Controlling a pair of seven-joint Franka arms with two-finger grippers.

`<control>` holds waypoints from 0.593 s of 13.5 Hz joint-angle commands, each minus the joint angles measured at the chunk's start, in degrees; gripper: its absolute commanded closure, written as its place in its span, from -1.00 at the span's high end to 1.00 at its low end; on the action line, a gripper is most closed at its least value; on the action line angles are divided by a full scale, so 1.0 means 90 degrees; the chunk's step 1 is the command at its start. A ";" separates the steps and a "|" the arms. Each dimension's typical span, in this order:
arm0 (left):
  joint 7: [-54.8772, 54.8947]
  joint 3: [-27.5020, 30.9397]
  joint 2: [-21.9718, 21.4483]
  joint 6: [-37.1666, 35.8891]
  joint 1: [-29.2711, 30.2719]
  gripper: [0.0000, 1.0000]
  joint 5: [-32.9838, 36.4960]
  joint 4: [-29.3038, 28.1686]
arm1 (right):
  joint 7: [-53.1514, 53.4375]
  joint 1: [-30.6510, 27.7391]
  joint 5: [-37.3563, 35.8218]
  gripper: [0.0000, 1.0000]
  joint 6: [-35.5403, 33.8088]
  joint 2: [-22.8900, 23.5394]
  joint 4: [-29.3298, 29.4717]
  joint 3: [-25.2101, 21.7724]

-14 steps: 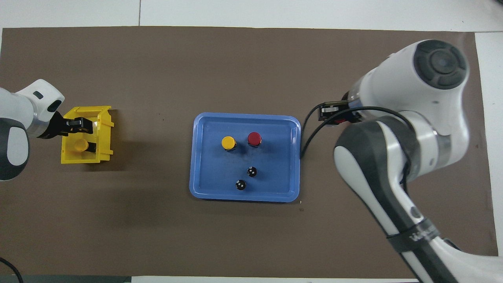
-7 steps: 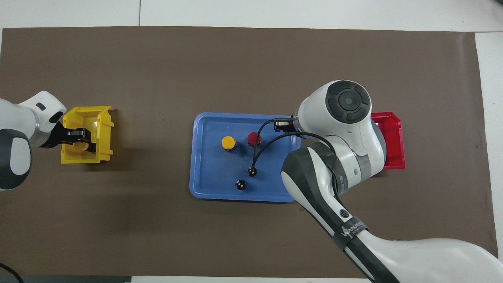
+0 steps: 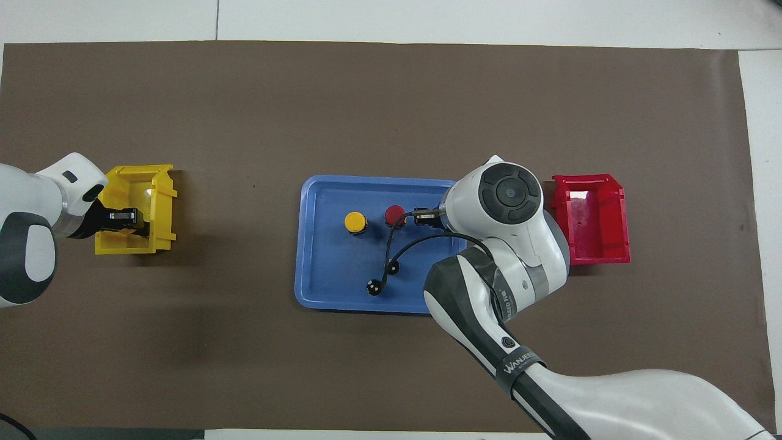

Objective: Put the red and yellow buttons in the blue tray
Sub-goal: 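Place the red button in the tray while the left gripper grasps another yellow button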

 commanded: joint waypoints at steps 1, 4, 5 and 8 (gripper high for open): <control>0.0154 -0.0078 -0.0105 -0.0054 0.0208 -0.97 -0.0068 0.0113 | 0.0076 0.0055 0.0020 -0.24 0.0215 -0.0035 -0.0185 -0.0028; 0.0047 -0.0146 -0.0164 -0.2380 0.0111 -0.97 -0.0058 0.1797 | 0.0067 0.0035 -0.0020 0.99 0.0060 -0.0035 -0.0069 -0.0038; -0.0079 -0.0156 -0.0164 -0.3153 0.0004 -0.97 -0.0058 0.2394 | 0.0057 -0.0052 -0.0029 1.00 -0.0173 -0.0093 0.0145 -0.0048; -0.0896 -0.0156 -0.0222 -0.3758 -0.0599 -0.97 -0.0058 0.2860 | 0.0028 -0.0558 -0.0107 1.00 -0.1518 -0.0328 0.1130 -0.0106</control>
